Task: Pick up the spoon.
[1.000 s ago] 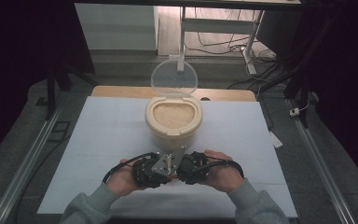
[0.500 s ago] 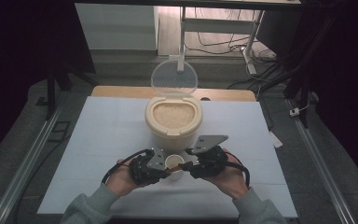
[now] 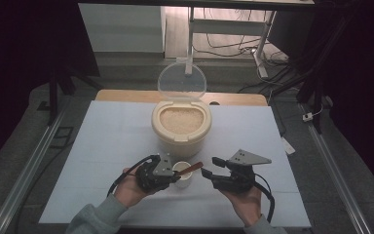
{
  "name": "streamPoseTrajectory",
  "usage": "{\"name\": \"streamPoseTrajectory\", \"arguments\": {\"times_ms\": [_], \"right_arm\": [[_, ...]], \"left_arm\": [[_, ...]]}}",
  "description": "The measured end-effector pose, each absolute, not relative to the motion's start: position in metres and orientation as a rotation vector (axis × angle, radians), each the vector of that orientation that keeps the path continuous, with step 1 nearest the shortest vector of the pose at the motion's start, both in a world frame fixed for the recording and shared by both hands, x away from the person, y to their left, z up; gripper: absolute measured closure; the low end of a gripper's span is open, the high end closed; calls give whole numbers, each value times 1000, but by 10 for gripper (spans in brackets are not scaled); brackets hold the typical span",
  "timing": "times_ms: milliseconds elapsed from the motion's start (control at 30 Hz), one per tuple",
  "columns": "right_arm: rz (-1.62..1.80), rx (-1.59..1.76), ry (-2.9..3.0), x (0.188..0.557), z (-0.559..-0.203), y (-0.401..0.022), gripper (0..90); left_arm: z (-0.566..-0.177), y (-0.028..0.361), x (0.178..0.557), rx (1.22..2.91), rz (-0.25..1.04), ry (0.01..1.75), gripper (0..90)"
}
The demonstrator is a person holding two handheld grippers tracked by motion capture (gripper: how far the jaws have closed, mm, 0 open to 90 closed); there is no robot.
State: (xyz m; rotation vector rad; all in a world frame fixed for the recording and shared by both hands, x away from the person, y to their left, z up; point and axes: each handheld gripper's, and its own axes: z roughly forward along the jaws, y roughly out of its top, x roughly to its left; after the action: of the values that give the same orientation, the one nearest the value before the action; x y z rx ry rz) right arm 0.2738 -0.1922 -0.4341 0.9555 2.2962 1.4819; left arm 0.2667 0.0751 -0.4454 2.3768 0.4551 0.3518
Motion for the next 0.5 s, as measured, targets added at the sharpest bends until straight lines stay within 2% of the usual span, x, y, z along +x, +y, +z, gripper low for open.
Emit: {"name": "streamPoseTrajectory", "arguments": {"times_ms": [500], "right_arm": [[1682,1050,2221,276,-447,-174,501]], "left_arm": [[-445,67,263,2310,404,471,805]]}}
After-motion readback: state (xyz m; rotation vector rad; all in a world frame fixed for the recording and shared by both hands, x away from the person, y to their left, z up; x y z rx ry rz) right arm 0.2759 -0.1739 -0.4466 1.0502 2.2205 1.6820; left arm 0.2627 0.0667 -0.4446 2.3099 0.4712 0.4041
